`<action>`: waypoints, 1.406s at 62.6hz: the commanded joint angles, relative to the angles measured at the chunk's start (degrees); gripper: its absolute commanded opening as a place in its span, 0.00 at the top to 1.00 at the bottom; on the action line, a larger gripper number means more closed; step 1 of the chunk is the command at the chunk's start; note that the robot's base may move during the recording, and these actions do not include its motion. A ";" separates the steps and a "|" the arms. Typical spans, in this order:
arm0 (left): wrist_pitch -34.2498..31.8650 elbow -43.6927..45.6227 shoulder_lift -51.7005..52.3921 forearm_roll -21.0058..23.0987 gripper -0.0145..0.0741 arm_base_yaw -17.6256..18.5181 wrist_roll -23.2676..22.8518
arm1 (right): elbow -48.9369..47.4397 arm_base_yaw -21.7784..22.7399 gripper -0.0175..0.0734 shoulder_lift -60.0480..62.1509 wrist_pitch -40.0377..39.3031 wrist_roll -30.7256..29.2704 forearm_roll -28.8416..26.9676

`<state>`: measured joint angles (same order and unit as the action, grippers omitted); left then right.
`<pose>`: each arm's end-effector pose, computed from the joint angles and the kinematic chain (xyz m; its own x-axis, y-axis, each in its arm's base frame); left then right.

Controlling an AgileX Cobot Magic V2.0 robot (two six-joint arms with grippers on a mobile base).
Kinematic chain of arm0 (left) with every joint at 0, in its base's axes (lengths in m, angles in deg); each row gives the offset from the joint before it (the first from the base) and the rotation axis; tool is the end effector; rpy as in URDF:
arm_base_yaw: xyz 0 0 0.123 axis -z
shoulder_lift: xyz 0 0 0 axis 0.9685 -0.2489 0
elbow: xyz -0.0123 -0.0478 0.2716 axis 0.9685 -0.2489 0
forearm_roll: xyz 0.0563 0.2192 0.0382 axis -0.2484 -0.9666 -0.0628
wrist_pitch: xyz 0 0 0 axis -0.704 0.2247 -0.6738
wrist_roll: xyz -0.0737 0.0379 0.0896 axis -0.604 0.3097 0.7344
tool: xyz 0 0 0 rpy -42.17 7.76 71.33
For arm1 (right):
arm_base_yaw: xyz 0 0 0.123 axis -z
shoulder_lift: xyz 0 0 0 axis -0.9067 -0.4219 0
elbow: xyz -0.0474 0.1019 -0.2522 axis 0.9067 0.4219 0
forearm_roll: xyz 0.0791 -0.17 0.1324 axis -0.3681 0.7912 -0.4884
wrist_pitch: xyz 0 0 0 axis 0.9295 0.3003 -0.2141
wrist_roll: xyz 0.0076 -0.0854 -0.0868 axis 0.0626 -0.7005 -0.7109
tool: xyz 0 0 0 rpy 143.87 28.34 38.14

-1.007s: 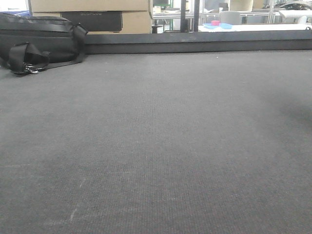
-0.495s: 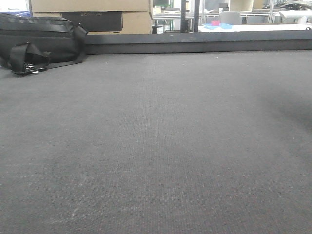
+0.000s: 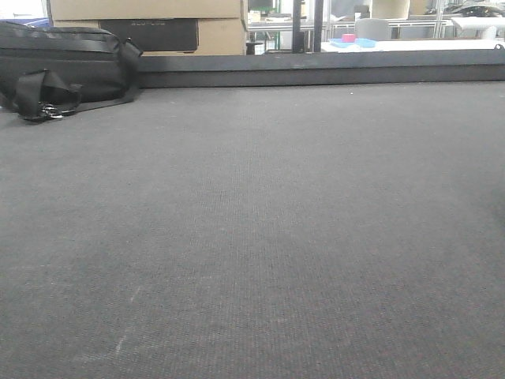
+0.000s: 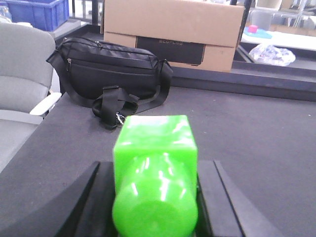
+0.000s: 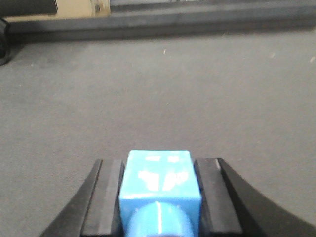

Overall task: Grab block from conveyor and place in blue bin
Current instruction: 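Lift both held bricks up off the conveyor belt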

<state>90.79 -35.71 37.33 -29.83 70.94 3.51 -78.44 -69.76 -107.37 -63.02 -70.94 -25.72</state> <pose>0.1423 0.0060 0.3396 -0.1108 -0.0849 -0.9902 -0.0442 0.9958 -0.0804 0.1387 0.0172 0.3030 -0.2373 0.0770 -0.9684 -0.1055 0.9889 0.1045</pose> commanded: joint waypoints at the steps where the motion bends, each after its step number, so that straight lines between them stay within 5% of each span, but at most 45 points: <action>1: 0.68 -2.43 4.03 -0.30 0.96 0.37 -0.14 | 3.07 0.05 0.99 6.45 -2.53 -0.47 1.58; 25: 3.97 -4.18 15.67 -0.30 0.96 0.37 -0.14 | 4.17 0.05 0.99 23.04 -1.88 -0.47 1.58; 88: 4.09 -4.18 17.68 -0.30 0.96 0.37 -0.14 | 4.17 0.05 0.99 23.40 -0.79 -0.47 1.58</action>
<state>95.94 -39.87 54.74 -30.07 70.94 3.51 -74.42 -69.76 -84.23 -63.00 -71.27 -24.68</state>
